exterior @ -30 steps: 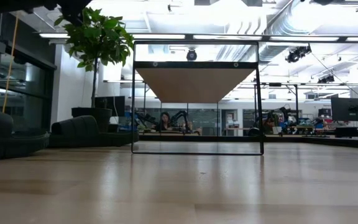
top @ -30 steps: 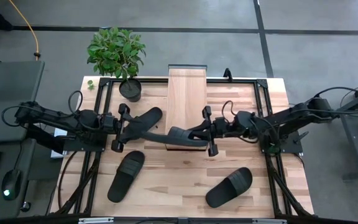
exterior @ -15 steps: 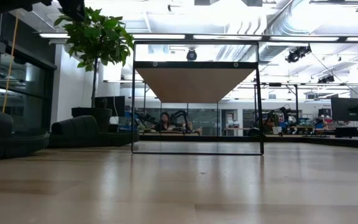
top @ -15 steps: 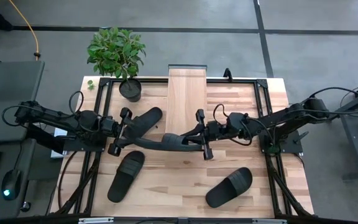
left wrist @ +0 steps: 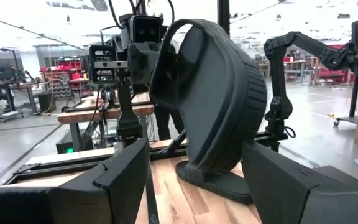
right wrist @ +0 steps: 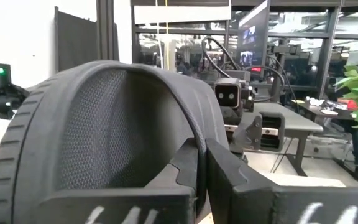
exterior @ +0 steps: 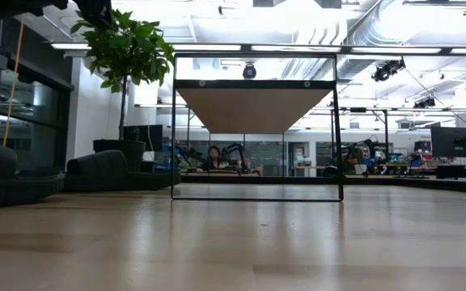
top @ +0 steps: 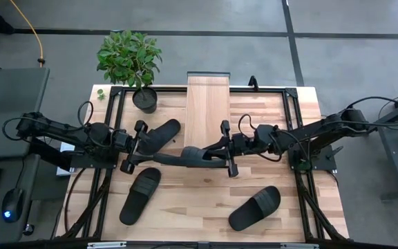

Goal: Pick and place slides into the shelf
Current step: Put the top right black slipper on the shelf

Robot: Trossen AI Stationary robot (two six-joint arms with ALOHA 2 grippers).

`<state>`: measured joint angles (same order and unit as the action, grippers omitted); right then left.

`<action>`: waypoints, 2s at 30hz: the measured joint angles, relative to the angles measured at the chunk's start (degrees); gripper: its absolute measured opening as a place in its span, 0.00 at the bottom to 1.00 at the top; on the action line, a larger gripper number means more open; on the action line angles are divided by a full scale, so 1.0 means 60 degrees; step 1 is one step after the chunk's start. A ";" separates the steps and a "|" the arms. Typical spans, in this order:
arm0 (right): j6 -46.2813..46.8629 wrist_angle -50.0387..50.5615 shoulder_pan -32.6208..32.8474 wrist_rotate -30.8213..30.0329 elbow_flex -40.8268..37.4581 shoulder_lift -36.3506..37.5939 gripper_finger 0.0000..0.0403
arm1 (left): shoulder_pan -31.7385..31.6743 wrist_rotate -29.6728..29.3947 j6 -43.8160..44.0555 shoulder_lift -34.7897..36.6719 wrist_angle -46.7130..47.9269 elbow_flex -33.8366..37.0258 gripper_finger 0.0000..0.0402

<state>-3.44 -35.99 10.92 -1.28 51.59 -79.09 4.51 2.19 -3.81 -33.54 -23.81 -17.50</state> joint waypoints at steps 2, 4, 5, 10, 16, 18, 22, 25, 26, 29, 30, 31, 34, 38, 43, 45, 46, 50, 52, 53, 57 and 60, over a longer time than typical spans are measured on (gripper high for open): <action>0.0000 0.0069 0.0000 -0.0019 -0.0004 0.0004 0.00 | 0.0000 0.0015 -0.0004 0.0004 0.0007 0.0000 0.59; 0.0000 0.0069 0.0000 -0.0021 -0.0004 0.0018 0.00 | 0.0000 0.0020 -0.0004 0.0000 0.0019 0.0000 0.59; 0.0000 0.0069 0.0000 -0.0021 -0.0004 0.0018 0.00 | 0.0000 0.0016 -0.0007 0.0003 0.0032 0.0000 0.59; -0.0011 0.0069 0.0000 -0.0021 -0.0004 0.0020 0.00 | 0.0000 -0.0030 -0.0011 0.0004 0.0073 0.0000 0.59; -0.0076 0.0149 0.0000 -0.0042 -0.0004 0.0103 0.00 | 0.0000 -0.0042 -0.0004 0.0004 0.0227 0.0000 0.59; -0.0110 0.0178 0.0000 -0.0223 -0.0007 0.0131 0.00 | 0.0000 -0.0042 -0.0002 0.0004 0.0220 0.0000 0.59; -0.0222 0.0289 0.0000 -0.0373 -0.0007 0.0131 0.00 | 0.0000 -0.0043 0.0000 0.0004 0.0216 0.0000 0.59; -0.0227 0.0362 -0.0007 -0.0387 -0.0007 0.0131 0.00 | 0.0000 -0.0045 0.0004 0.0004 0.0198 0.0000 0.59; -0.0251 0.0390 -0.0007 -0.0436 -0.0007 0.0131 0.00 | 0.0000 -0.0045 0.0004 0.0004 0.0169 0.0000 0.59; -0.0261 0.0379 -0.0007 -0.0488 -0.0011 0.0131 0.00 | 0.0000 -0.0043 0.0035 0.0004 0.0053 0.0000 0.59; -0.0290 0.0383 -0.0007 -0.0495 -0.0011 0.0131 0.00 | 0.0000 -0.0046 0.0060 0.0004 0.0027 0.0000 0.59; -0.0365 0.0392 -0.0007 -0.0524 -0.0011 0.0131 0.00 | 0.0000 -0.0043 0.0087 0.0004 0.0002 0.0000 0.59; -0.0506 0.0379 -0.0007 -0.0626 -0.0011 0.0127 0.00 | 0.0000 -0.0042 0.0106 -0.0001 -0.0004 0.0000 0.59; -0.0515 0.0360 -0.0007 -0.0747 -0.0011 0.0127 0.00 | 0.0000 -0.0046 0.0109 -0.0138 -0.0104 0.0000 0.59; -0.0539 0.0335 -0.0007 -0.0754 -0.0011 0.0127 0.00 | 0.0000 -0.0046 0.0109 -0.0643 -0.0658 0.0000 0.59; -0.0539 0.0331 -0.0007 -0.0754 -0.0011 0.0127 0.00 | 0.0000 -0.0046 0.0109 -0.0921 -0.0943 0.0000 0.59; -0.0539 0.0335 -0.0007 -0.0754 -0.0011 0.0127 0.00 | 0.0000 -0.0046 0.0109 -0.1046 -0.1045 0.0000 0.59; -0.0509 0.0331 -0.0007 -0.0708 -0.0011 0.0127 0.00 | 0.0000 -0.0046 -0.0122 -0.1389 -0.1320 0.0000 0.59; -0.0510 0.0327 -0.0007 -0.0707 -0.0011 0.0127 0.00 | 0.0000 -0.0046 -0.0237 -0.1448 -0.1462 0.0000 0.59; -0.0510 0.0327 -0.0007 -0.0706 -0.0011 0.0127 0.00 | 0.0000 -0.0046 -0.0272 -0.1463 -0.1540 0.0000 0.59; -0.0508 0.0330 -0.0007 -0.0704 -0.0011 0.0127 0.00 | 0.0000 -0.0046 -0.0298 -0.1464 -0.1559 0.0000 0.59; -0.0508 0.0324 -0.0007 -0.0703 -0.0011 0.0127 0.00 | 0.0000 -0.0046 -0.0307 -0.1464 -0.1548 0.0000 0.59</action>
<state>-6.49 -34.04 10.87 -5.50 51.53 -78.32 4.51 1.91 -5.65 -42.33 -33.10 -17.50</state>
